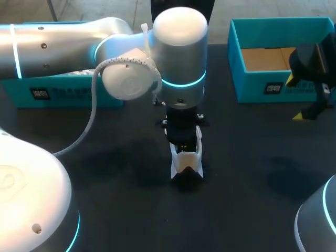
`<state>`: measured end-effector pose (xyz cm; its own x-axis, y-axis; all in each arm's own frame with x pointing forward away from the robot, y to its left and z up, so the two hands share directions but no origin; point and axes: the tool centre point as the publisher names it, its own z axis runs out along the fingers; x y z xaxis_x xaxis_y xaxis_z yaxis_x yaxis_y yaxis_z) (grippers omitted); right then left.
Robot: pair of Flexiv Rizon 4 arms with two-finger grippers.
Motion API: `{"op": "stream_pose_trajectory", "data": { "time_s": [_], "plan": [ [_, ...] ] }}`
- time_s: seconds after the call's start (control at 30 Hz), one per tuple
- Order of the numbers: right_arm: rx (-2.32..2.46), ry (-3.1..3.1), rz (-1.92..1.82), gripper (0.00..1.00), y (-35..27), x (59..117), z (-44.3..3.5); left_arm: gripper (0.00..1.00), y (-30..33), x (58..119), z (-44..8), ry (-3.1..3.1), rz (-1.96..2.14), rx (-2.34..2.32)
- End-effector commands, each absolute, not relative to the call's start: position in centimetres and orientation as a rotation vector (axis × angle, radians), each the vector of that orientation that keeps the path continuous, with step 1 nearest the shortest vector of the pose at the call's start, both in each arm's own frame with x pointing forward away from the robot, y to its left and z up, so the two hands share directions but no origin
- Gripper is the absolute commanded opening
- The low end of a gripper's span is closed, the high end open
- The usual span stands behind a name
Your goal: Take the shoe out of the shoebox, open the shoe tongue, remove and reinsert the insole, then place the shoe into the shoebox
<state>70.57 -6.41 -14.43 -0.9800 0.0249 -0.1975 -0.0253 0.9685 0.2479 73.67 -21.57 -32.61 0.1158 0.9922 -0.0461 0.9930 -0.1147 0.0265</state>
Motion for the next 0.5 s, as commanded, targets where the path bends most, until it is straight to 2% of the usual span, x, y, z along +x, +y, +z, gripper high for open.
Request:
{"op": "stream_pose_trajectory", "data": {
  "time_s": [0.03,0.5],
  "plan": [
    [0.000,2.922,0.367,1.00,-6.30,70.83,-14.52,0.00,-21.38,73.67,-32.63,2.052,-0.028,2.307],
    [0.000,2.922,0.367,1.00,-6.30,70.83,-14.52,0.00,-21.51,74.04,-32.80,2.042,0.108,2.029]
  ]
}}
